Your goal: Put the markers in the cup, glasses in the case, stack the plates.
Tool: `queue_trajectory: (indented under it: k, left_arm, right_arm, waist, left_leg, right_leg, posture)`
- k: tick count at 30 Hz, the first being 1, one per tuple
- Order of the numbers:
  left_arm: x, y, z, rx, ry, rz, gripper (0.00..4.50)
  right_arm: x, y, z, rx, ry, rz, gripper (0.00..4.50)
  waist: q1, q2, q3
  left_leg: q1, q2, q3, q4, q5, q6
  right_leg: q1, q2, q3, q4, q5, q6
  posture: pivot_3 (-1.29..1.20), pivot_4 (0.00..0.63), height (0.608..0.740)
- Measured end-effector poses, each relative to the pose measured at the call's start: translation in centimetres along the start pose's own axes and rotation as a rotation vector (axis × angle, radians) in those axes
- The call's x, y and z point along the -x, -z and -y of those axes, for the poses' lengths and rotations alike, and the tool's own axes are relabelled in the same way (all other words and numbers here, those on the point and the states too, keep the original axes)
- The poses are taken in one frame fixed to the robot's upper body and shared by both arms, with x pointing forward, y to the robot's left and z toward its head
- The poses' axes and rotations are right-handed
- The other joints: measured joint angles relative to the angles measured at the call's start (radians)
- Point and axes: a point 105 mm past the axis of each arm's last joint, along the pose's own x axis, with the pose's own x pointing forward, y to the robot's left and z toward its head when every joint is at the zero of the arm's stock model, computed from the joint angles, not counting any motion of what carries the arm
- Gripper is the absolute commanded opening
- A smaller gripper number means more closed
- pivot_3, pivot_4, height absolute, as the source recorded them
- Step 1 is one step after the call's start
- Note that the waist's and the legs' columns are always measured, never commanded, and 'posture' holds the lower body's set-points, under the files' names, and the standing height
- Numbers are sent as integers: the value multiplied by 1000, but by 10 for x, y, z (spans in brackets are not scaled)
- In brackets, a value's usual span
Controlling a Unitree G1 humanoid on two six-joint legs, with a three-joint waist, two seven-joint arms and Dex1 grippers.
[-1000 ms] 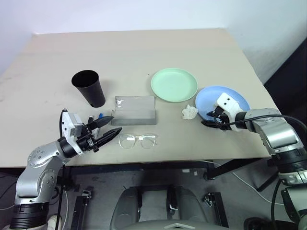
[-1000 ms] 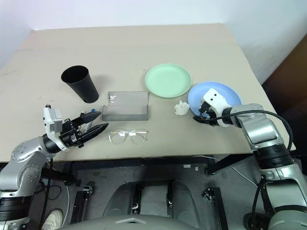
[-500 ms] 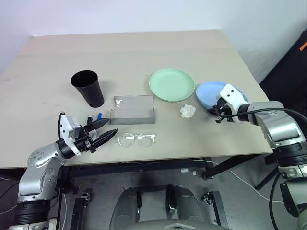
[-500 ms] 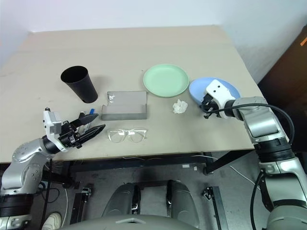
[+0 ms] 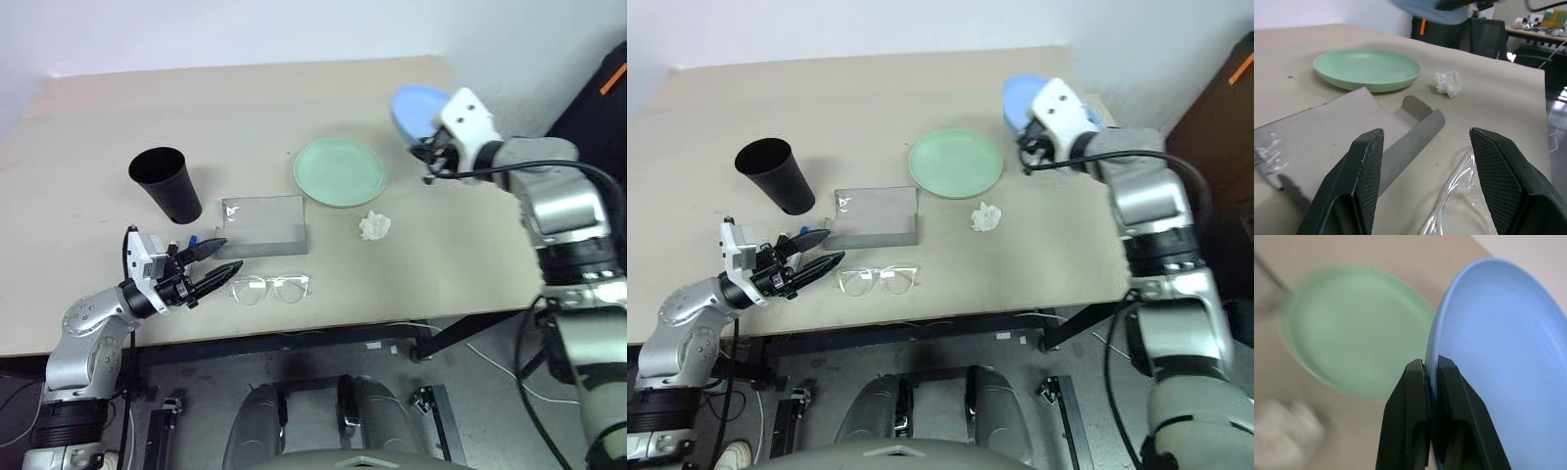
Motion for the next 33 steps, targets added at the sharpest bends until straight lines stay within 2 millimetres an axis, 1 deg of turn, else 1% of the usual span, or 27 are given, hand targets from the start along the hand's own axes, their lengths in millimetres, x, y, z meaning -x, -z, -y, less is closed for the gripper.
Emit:
queue_trajectory:
  k: [2,7,10,12,16,22,25,28,32,33]
  left_arm:
    - [-3,-2,1,-6,1,7,2941]
    - [-5,-5,1,-11,-22,11,2941]
    - [-7,-10,3,-24,-29,16,2941]
    - [-8,-11,5,-28,-37,16,2941]
    - [-9,-13,7,-29,-48,11,2941]
    - [-11,-17,8,-36,-57,10,2941]
    - [-11,-17,7,-30,-66,5,2941]
    - [-12,-18,6,-29,-69,5,2941]
    - [-12,-18,6,-32,-69,4,2941]
    - [-12,-19,6,-34,-67,2,2941]
  right_arm:
    - [-23,-3,-13,3,-43,4,15]
    - [-59,-7,-35,34,-105,16,15]
    - [-76,-5,-45,31,-120,5,15]
    - [-82,-1,-50,44,-130,-16,15]
    - [-85,7,-54,64,-150,-55,15]
    - [-83,8,-62,76,-237,-74,15]
    - [-83,6,-68,105,-276,-72,15]
    - [-83,9,-72,115,-288,-83,15]
    - [-82,15,-78,107,-317,-99,1101]
    - [-82,16,-81,104,-335,-101,1482]
  waist:
    - [-1,0,0]
    - [-1,0,0]
    - [-1,0,0]
    - [0,0,0]
    - [0,0,0]
    - [-2,0,0]
    - [-2,0,0]
    - [-2,0,0]
    - [-2,0,0]
    - [-2,0,0]
  left_leg:
    - [0,0,0,0,0,0]
    - [-1,0,1,0,0,0]
    - [-1,0,1,-1,0,0]
    - [-1,0,1,-1,0,0]
    - [-1,0,0,-1,0,0]
    - [0,1,0,-1,0,0]
    - [0,1,0,-1,0,0]
    - [0,1,0,-1,0,0]
    - [0,1,0,-1,0,0]
    - [0,1,0,-1,0,0]
  right_leg:
    - [0,0,0,0,2,-3]
    - [0,0,0,-1,2,-3]
    - [0,0,0,-1,2,-3]
    - [0,0,0,-1,2,-3]
    - [0,0,0,0,2,-3]
    - [0,0,1,0,2,-3]
    - [0,1,1,0,2,-3]
    - [0,1,1,0,2,-3]
    - [0,1,1,0,2,-3]
    - [0,1,1,0,2,-3]
  posture:
    - [0,150,730]
    - [0,150,730]
    - [0,150,730]
    - [0,150,730]
    - [0,150,730]
    - [0,150,730]
    - [0,150,730]
    - [0,150,730]
    - [0,150,730]
    - [0,150,730]
